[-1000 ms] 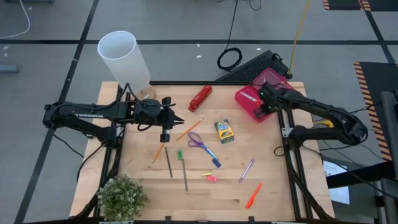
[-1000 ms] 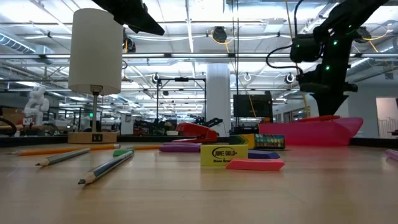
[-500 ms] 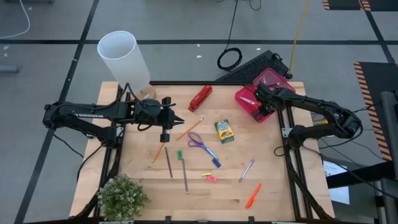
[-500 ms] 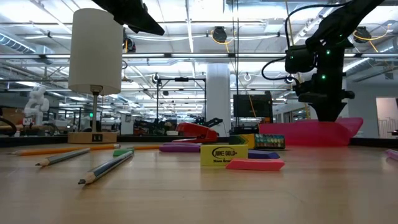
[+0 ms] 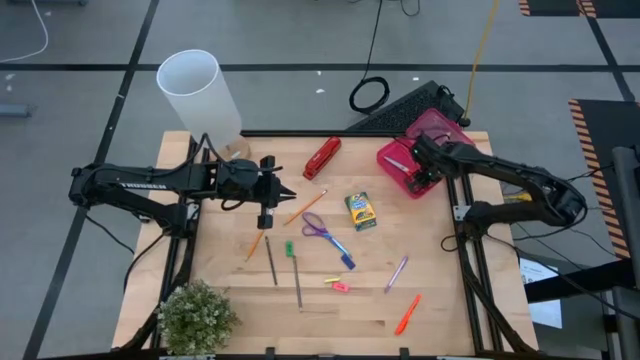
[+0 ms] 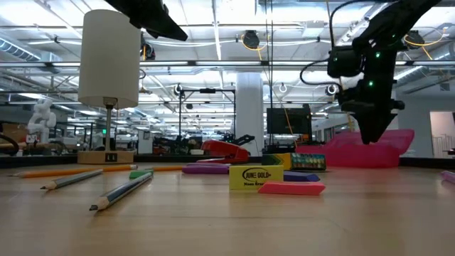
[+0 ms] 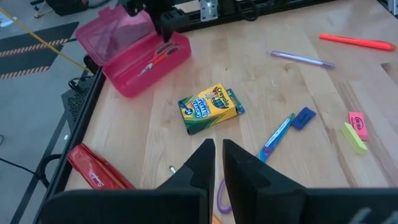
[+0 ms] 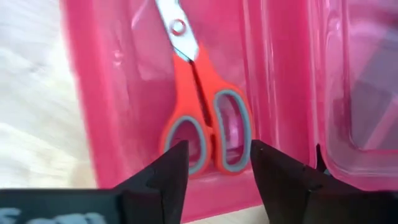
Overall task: Pack school essentials
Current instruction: Put the purple scissors into the pink supply box
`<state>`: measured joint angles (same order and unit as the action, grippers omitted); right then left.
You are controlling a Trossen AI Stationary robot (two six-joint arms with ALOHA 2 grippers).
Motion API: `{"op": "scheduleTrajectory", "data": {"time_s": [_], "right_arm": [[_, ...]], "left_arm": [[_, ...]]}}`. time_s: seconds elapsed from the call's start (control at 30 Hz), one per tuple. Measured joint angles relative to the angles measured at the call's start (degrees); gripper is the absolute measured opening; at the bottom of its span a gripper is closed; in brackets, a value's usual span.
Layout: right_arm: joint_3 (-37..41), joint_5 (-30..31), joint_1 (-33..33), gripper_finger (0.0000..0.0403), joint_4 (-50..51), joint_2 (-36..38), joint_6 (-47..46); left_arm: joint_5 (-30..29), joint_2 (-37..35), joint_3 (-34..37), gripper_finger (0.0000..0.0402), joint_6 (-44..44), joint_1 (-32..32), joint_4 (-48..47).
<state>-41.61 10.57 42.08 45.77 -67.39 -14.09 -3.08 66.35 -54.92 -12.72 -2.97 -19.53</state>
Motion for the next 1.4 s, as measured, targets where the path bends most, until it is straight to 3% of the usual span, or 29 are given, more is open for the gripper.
{"op": "scheduleTrajectory", "data": {"time_s": [0.13, 0.37, 0.67, 0.9, 1.4], "right_arm": [[0.00, -0.07, -4.50, 0.0169, -0.34, 5.79, -0.10], [0.01, -0.09, -18.03, 0.0169, -4.17, 14.69, -0.17], [0.03, -0.07, -31.74, 0.0169, -16.22, 16.02, 5.06], [0.07, -0.12, -34.64, 0.0169, -17.55, 15.40, 9.25], [0.05, 0.13, -34.70, 0.0169, -16.44, 15.53, 10.29]], "left_arm": [[0.06, 0.00, 0.00, 0.0035, 1.53, 0.01, -0.29], [0.34, 0.93, 2.29, 0.0057, 10.85, 2.89, -3.33], [-4.77, 8.97, 5.75, 0.0123, 14.93, 9.30, 1.46], [-1.67, 19.45, 5.03, 0.0146, 11.10, 7.59, 7.84], [1.94, 36.81, -2.52, 0.0148, -2.92, 1.76, 7.59]]}}
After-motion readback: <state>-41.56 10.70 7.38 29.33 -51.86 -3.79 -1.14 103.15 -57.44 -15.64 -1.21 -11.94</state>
